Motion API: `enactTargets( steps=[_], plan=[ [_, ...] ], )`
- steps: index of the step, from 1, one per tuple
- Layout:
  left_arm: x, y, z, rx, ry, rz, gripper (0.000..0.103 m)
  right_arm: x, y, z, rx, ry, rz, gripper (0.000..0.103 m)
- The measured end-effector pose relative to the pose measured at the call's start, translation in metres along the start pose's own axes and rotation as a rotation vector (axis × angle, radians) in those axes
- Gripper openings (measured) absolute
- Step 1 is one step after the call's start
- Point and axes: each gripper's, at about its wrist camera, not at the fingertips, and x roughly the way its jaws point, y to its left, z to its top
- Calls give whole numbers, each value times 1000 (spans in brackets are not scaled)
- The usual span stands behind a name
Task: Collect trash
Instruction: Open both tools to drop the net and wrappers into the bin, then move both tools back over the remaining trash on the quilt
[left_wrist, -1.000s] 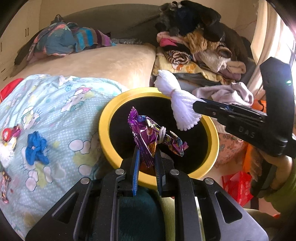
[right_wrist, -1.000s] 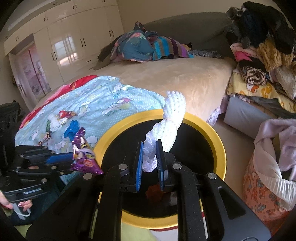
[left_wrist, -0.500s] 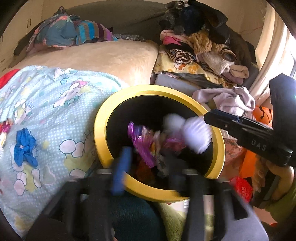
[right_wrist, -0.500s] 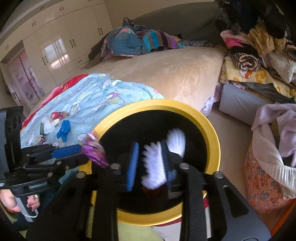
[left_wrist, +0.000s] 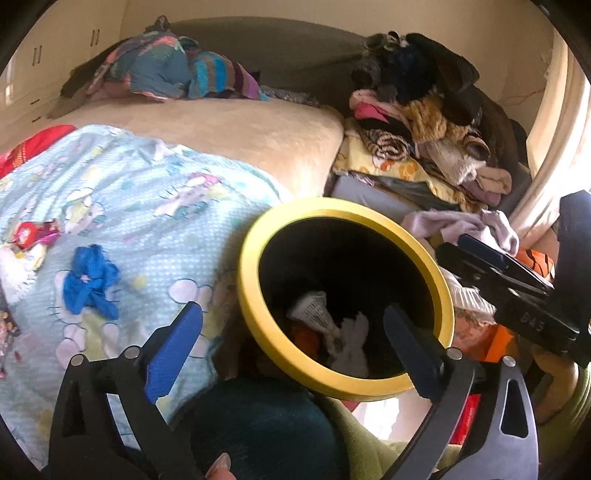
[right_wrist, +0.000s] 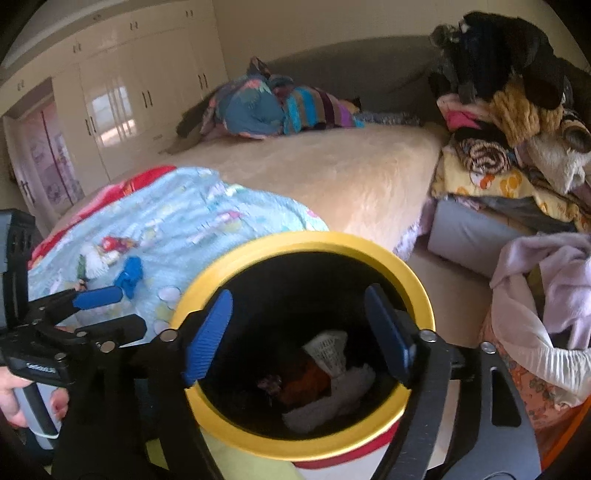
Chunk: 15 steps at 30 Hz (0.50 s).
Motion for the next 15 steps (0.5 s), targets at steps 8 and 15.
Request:
enactTargets(
  steps=[8, 15],
  plan=[
    [-29, 16, 5, -39, -77, 51, 96, -15, 20, 7, -52, -76, 16, 80],
    [-58, 31, 7, -52, -154, 112, 96, -17, 35, 8, -81, -85, 34, 81]
  ],
)
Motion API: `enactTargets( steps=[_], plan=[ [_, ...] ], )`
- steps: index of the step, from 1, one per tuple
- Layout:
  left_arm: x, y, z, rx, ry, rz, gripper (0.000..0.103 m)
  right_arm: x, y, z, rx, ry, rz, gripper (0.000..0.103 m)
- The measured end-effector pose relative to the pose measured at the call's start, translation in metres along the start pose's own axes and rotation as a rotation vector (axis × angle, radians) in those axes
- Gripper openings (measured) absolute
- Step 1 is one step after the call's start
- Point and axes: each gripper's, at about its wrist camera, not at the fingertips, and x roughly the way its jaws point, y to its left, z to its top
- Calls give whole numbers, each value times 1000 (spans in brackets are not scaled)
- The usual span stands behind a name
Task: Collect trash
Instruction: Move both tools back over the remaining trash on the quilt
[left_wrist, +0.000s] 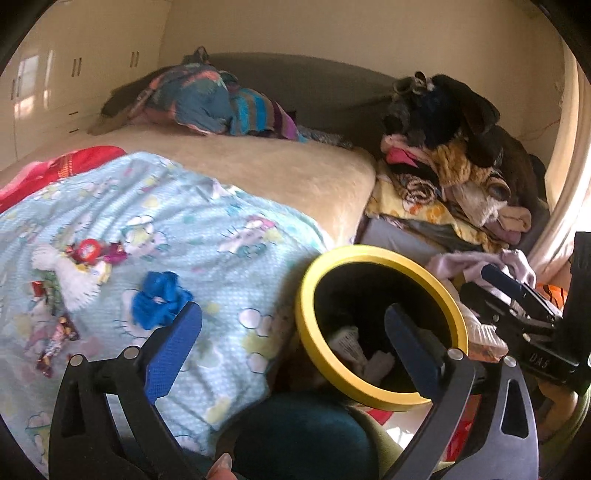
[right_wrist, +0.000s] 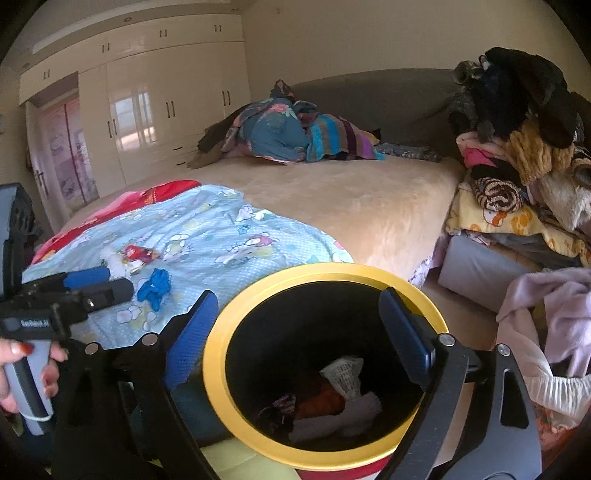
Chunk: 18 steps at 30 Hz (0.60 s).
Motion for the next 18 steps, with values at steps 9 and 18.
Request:
enactTargets(
  steps=[9, 18],
  plan=[
    [-26, 15, 4, -4, -63, 54, 96, -4, 30, 2, -44, -17, 48, 82],
    [-46, 33, 9, -30, -110, 104, 96, -4, 61, 7, -88, -23, 108, 83]
  ],
)
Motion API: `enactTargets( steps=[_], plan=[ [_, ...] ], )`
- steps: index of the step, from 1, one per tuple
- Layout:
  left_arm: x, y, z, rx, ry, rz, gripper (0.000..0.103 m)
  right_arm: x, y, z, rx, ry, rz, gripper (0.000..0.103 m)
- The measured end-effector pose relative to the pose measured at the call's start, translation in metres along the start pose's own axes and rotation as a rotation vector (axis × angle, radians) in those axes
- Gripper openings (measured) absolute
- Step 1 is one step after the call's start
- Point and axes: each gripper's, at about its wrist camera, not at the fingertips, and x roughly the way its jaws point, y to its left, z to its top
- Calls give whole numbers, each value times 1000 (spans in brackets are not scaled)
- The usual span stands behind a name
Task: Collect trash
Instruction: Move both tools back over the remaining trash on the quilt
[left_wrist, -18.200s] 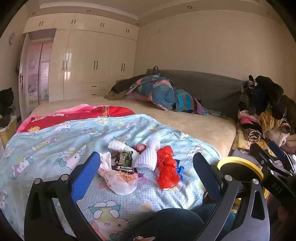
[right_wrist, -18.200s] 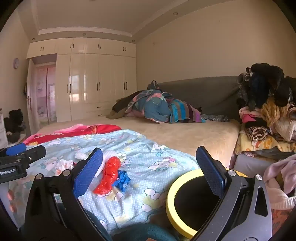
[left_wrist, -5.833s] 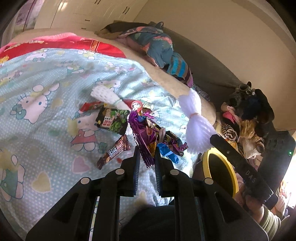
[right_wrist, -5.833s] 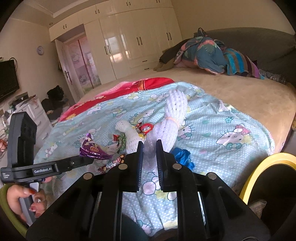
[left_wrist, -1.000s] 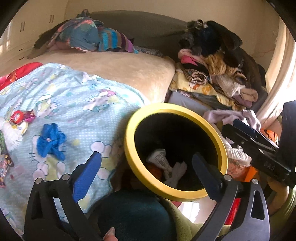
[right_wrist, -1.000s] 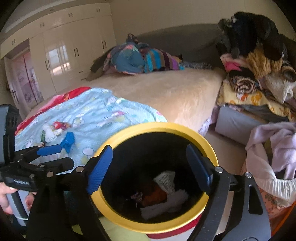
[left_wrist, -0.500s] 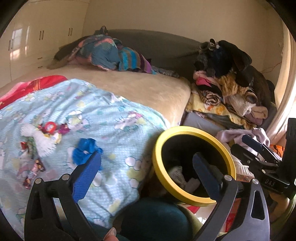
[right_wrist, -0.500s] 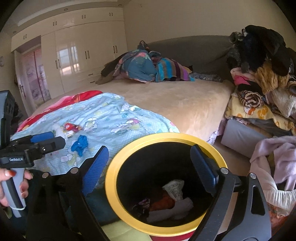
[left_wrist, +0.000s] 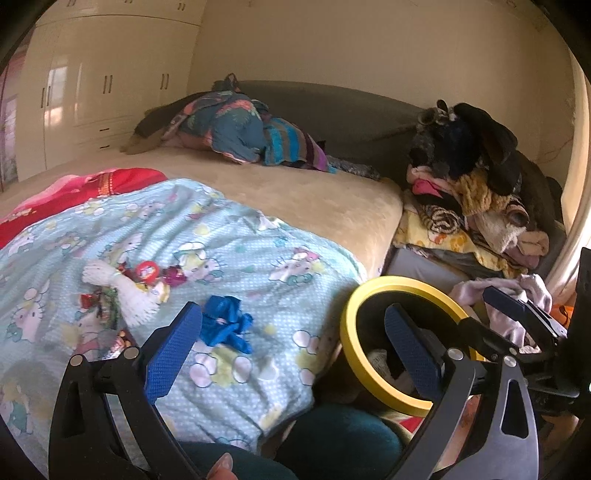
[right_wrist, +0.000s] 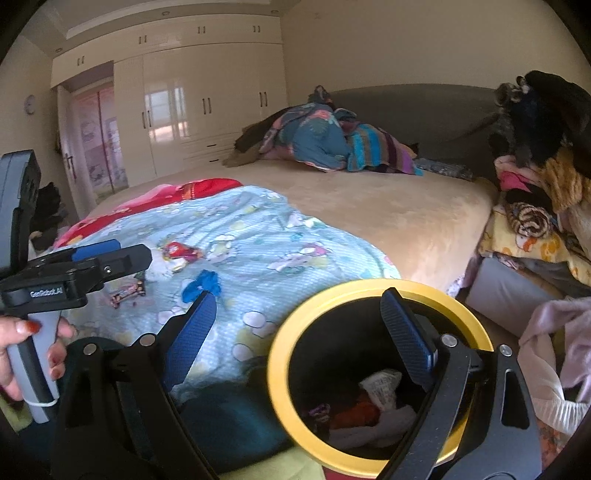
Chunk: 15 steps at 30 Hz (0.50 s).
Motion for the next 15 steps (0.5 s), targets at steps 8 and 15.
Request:
enactTargets(
  steps=[8, 15],
  plan=[
    [-14, 27, 7, -61, -42, 45, 96, 6, 26, 10, -24, -4, 57, 84],
    [-21, 53, 7, -114, -58, 93, 96, 15, 52, 18, -45, -1, 107, 84]
  ],
)
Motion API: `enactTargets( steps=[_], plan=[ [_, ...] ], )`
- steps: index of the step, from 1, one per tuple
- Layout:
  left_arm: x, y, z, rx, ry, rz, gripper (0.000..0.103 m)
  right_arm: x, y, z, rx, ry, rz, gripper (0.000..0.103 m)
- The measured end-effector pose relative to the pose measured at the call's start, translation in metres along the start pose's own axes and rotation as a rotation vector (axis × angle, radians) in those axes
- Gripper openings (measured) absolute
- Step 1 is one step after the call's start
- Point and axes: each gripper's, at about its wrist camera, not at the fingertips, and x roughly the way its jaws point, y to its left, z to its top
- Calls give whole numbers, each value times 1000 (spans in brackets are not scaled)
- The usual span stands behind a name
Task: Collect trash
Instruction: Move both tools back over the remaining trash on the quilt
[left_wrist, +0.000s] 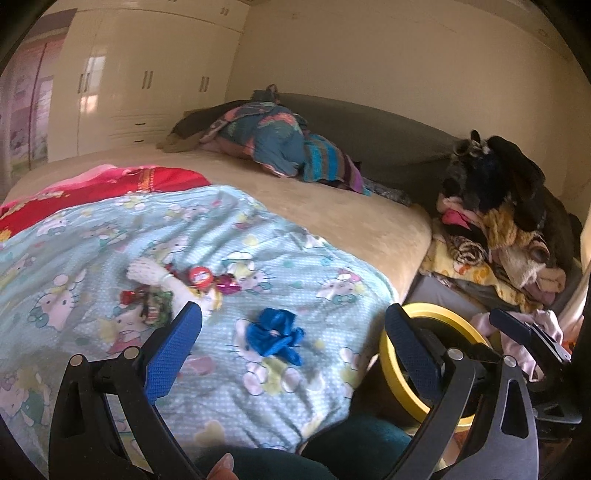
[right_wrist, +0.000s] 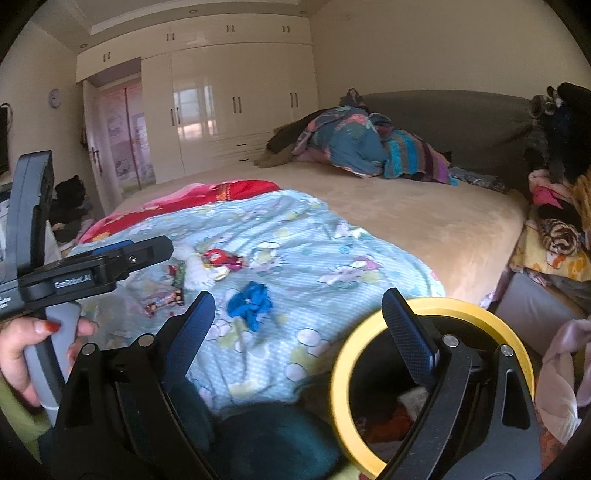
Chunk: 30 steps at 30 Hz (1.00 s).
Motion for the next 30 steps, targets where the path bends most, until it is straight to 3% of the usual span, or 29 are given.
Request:
enactTargets(
  steps=[16, 30],
  plan=[
    [-8, 73, 7, -128, -37, 130, 96, 47, 43, 11, -45, 42, 79, 84],
    [21, 120, -11, -203, 68, 192, 96, 115, 63, 9, -59, 142, 99, 84]
  ],
)
